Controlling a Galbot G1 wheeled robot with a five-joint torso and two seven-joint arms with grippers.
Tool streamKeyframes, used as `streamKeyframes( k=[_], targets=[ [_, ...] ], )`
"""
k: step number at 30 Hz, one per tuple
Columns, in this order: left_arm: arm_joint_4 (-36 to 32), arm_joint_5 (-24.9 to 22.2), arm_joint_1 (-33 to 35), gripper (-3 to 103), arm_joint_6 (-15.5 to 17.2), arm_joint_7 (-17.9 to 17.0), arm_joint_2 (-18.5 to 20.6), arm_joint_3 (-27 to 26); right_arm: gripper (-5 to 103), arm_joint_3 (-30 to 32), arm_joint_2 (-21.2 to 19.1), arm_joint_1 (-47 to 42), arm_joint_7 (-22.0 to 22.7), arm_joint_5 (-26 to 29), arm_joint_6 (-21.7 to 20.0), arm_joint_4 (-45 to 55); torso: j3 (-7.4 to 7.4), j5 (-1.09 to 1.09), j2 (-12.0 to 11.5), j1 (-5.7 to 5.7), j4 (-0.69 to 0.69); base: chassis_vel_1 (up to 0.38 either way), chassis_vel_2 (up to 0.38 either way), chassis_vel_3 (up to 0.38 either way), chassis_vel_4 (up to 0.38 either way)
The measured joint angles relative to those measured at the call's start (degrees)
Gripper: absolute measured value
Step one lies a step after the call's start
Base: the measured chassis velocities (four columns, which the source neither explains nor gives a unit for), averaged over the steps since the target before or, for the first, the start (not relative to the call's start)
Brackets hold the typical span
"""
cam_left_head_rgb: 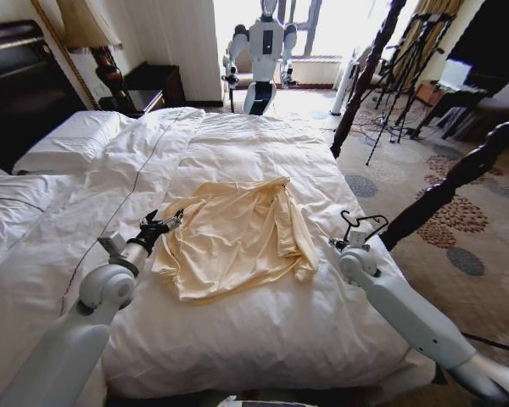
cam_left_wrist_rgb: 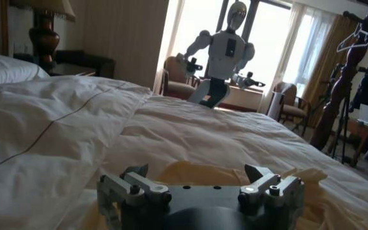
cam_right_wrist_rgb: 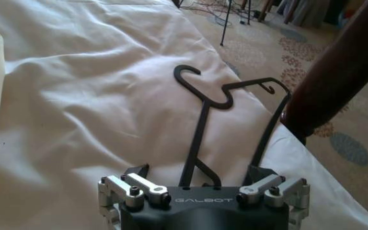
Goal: Pick up the clothes from the bed and hang them on the clothes hanger.
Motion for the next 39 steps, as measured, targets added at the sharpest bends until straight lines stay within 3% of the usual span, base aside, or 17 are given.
streamKeyframes(
  k=[3,6,8,15,18,21,27,32,39],
  targets=[
    [0.0,0.0,-0.1,100,-0.1,0.0,0.0,0.0,103,0.0,0.3,0.0,0.2,0.0,0.0,-0.2,0.0,0.0,0.0,0.0,0.01,0.0,0.0,0.0,0.0],
    [0.3,-0.1,0.2,100,-0.3,0.0,-0.2,-0.1,90,0.0,0.3,0.1,0.2,0.0,0.2,-0.6,0.0,0.0,0.0,0.0,0.01,0.0,0.0,0.0,0.0],
    [0.5,-0.1,0.3,100,-0.5,0.0,-0.2,-0.1,90,0.0,0.3,0.1,0.2,-0.1,0.3,-0.7,0.0,-0.01,0.0,0.0,0.01,0.0,0.0,0.0,0.0],
    [1.2,-0.3,0.0,100,-1.0,0.2,0.0,-0.4,57,0.1,0.4,-0.2,0.1,-0.7,0.8,-0.9,0.0,0.0,0.0,0.0,0.0,0.0,0.0,0.0,0.0],
    [1.2,-0.3,-0.2,100,-1.1,0.2,0.0,-0.3,52,0.2,0.5,-0.4,0.1,-0.9,1.0,-0.9,0.0,0.0,0.0,0.0,0.0,0.0,0.0,0.0,0.0],
    [1.2,-0.4,-0.2,100,-1.2,0.2,0.0,-0.2,36,0.3,0.5,-0.9,0.2,-1.3,1.2,-0.8,0.0,0.0,0.0,0.0,0.0,0.0,0.0,0.0,0.0],
    [1.2,-0.5,-0.2,100,-1.3,0.2,0.4,-0.2,20,0.4,0.4,-1.5,0.1,-1.9,1.6,-0.2,0.0,0.0,0.0,0.0,0.0,0.0,0.0,0.0,0.0],
    [1.1,-0.5,-0.2,100,-1.3,0.1,0.3,-0.1,-1,0.4,-0.4,-2.4,0.3,-2.8,2.0,2.1,0.0,0.0,0.0,0.0,-0.01,0.0,0.0,0.0,0.0],
    [-0.9,-0.5,1.1,100,-1.2,-0.4,0.2,-0.5,-2,0.1,-4.1,-3.9,0.3,-5.0,2.1,9.4,0.0,0.01,0.0,0.0,0.0,0.0,0.0,0.0,0.0]
  ],
)
